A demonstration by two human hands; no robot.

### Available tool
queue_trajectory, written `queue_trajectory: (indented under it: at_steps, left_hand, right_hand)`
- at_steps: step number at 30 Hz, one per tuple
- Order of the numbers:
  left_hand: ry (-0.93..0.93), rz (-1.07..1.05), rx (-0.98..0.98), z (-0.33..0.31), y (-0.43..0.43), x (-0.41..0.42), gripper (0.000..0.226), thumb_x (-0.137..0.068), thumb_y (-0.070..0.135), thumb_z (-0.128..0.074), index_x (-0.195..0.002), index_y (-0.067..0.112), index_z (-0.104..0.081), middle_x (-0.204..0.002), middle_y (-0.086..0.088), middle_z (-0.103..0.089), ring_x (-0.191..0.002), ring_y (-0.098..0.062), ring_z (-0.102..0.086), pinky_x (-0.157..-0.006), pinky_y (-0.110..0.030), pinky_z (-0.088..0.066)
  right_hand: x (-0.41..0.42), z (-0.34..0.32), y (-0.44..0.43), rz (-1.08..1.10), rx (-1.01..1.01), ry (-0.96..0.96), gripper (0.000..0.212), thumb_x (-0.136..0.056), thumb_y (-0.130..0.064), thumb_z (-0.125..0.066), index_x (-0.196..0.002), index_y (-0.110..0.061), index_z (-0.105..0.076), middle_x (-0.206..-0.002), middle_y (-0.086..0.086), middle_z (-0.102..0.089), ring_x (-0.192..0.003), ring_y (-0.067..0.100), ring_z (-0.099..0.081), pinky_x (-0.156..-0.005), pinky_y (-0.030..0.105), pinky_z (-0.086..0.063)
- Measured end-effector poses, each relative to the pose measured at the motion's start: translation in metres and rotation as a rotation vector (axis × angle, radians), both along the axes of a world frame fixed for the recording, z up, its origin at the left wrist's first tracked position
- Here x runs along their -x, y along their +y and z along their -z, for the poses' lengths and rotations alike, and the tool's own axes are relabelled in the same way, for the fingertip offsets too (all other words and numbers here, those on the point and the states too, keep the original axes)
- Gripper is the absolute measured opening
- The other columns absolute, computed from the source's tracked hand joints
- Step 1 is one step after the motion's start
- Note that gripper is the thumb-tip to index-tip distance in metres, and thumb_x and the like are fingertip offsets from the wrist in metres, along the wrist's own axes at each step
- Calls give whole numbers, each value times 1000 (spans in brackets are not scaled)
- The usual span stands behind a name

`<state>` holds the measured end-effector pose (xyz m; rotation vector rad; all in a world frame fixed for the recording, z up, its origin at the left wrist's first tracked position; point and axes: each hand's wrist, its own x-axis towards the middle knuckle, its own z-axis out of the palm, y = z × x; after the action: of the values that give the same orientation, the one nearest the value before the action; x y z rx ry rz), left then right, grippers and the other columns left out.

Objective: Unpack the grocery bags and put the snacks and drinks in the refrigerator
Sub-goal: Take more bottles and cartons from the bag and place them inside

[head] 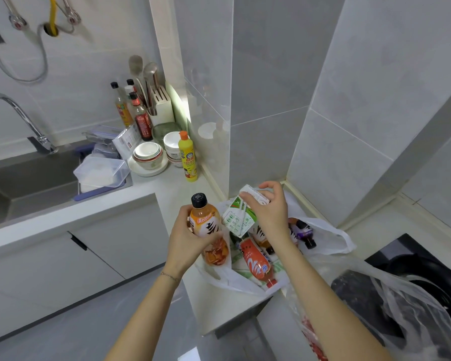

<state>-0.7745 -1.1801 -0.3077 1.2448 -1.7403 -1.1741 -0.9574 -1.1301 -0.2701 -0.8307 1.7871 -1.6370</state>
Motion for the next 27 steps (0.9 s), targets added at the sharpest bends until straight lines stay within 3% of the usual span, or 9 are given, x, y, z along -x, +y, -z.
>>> queue_trajectory:
  at_steps: [4,8,11,17,20,22,25,27]
  left_hand:
    - [28,-15,39,-13,13,-10,64,-61,21,-90,-109,36,-50,-101,17,-63,-90,8,-59,-75,-26,-54]
    - [50,-52,70,-29,33,-23,68,-59,23,-92,-107,45,-49,-105,17,-62,-92,8,-58,-76,-20,-52]
    - [76,-101,78,-36,56,-37,71,-55,31,-91,-108,50,-48,-107,18,-62,-96,1,-62,-82,-27,-54]
    - [137,-277,91,-46,134,-58,71,-61,20,-91,-117,32,-49,-109,11,-62,-95,3,-62,-83,-28,-54]
    - [123,-350,110,-49,180,-69,68,-63,23,-90,-115,36,-49,-110,11,-61,-98,-3,-62,-88,-33,-55]
    - [74,-388,136,-53,214,-76,65,-63,27,-89,-110,43,-47,-109,16,-60,-100,-5,-61,-87,-32,-55]
    - [33,-484,173,-58,264,-95,67,-61,35,-89,-112,44,-47,-110,18,-60,-101,-5,-62,-87,-31,-56]
    - [31,-563,183,-61,296,-116,69,-60,37,-90,-116,38,-49,-110,16,-61,-101,-3,-62,-87,-33,-56]
  right_hand:
    - [0,-12,5,-29,-21,32,35,-74,-27,-82,-93,-16,-55,-85,0,-69,-68,3,-68,-61,29,-55]
    - [-7,-15,14,-91,-50,6,27,-74,-32,-82,-85,-15,-63,-83,2,-72,-75,13,-70,-69,30,-55]
    - [-18,-18,28,-164,-70,-63,23,-80,-34,-76,-87,-13,-68,-80,0,-72,-73,12,-69,-64,23,-51]
    - [-46,-23,69,-322,-60,-168,30,-87,-37,-68,-91,-7,-70,-78,2,-72,-66,10,-67,-56,18,-48]
    - [-65,-27,94,-442,-82,-211,31,-84,-41,-71,-89,-10,-71,-81,6,-74,-74,19,-71,-63,29,-53]
    - [-83,-28,113,-514,-68,-172,32,-80,-44,-73,-89,-13,-71,-83,3,-74,-80,18,-71,-70,30,-55]
    - [-116,-36,144,-656,-44,-77,27,-82,-37,-73,-93,-13,-69,-85,-4,-70,-73,4,-66,-62,17,-47]
    - [-142,-42,163,-781,-38,-57,23,-81,-32,-74,-91,-12,-70,-84,1,-71,-69,10,-67,-61,23,-50]
